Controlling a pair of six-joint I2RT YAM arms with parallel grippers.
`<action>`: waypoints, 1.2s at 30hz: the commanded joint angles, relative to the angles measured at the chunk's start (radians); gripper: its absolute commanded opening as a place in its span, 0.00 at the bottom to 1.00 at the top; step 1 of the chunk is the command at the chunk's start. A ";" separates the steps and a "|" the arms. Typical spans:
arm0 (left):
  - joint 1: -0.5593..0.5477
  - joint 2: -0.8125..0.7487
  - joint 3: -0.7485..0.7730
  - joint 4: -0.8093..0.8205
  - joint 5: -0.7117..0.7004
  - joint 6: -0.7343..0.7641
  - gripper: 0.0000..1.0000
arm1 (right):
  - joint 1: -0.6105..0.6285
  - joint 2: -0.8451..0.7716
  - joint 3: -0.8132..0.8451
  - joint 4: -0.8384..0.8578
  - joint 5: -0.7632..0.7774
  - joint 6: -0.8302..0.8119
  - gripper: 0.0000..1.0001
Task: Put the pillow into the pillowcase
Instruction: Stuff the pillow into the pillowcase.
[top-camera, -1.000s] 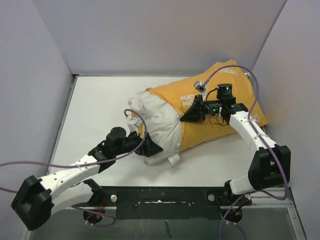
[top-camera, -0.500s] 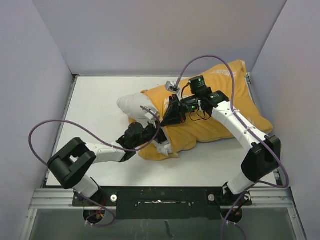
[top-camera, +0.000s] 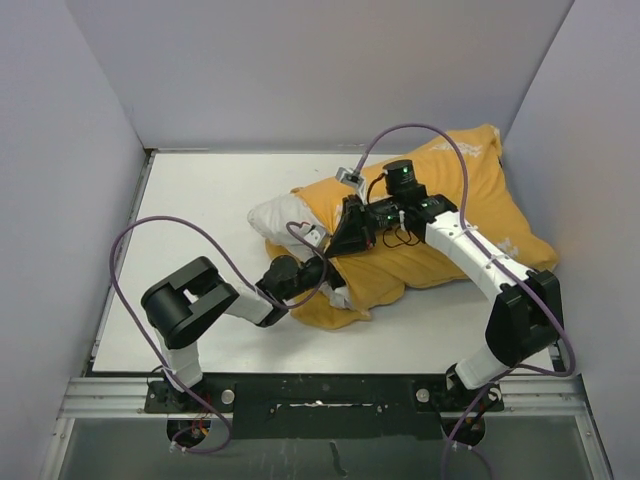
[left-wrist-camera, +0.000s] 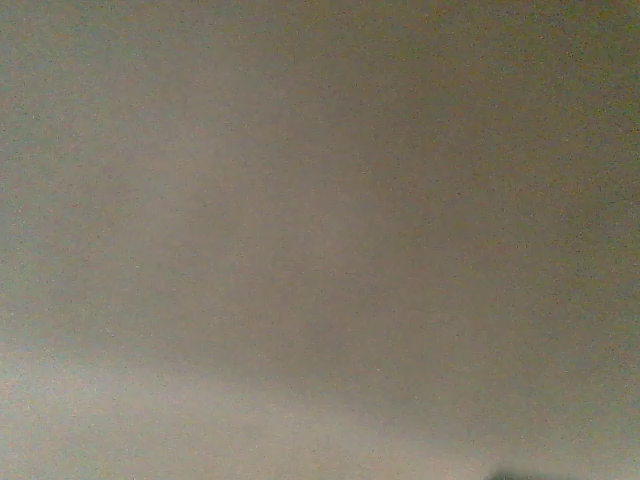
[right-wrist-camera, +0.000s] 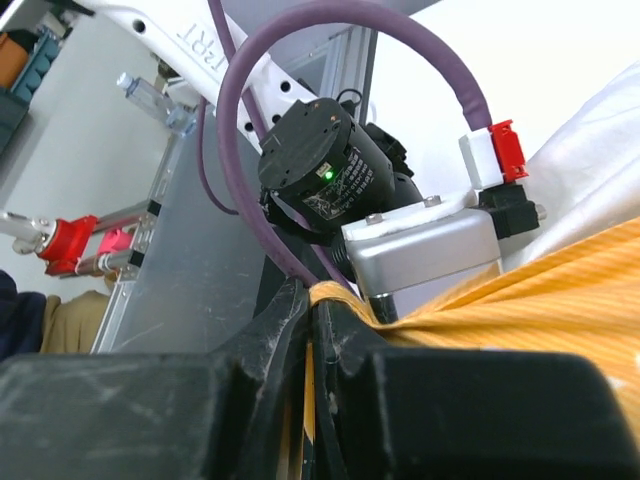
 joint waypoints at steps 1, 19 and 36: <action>-0.072 -0.016 0.231 0.235 0.065 0.074 0.00 | 0.060 -0.128 0.036 0.309 -0.202 0.245 0.00; -0.184 0.122 0.571 0.236 -0.380 0.401 0.00 | 0.121 -0.098 0.103 0.652 -0.172 0.702 0.00; -0.149 0.077 0.706 0.142 -0.632 0.557 0.00 | 0.185 -0.119 -0.100 0.522 -0.118 0.543 0.00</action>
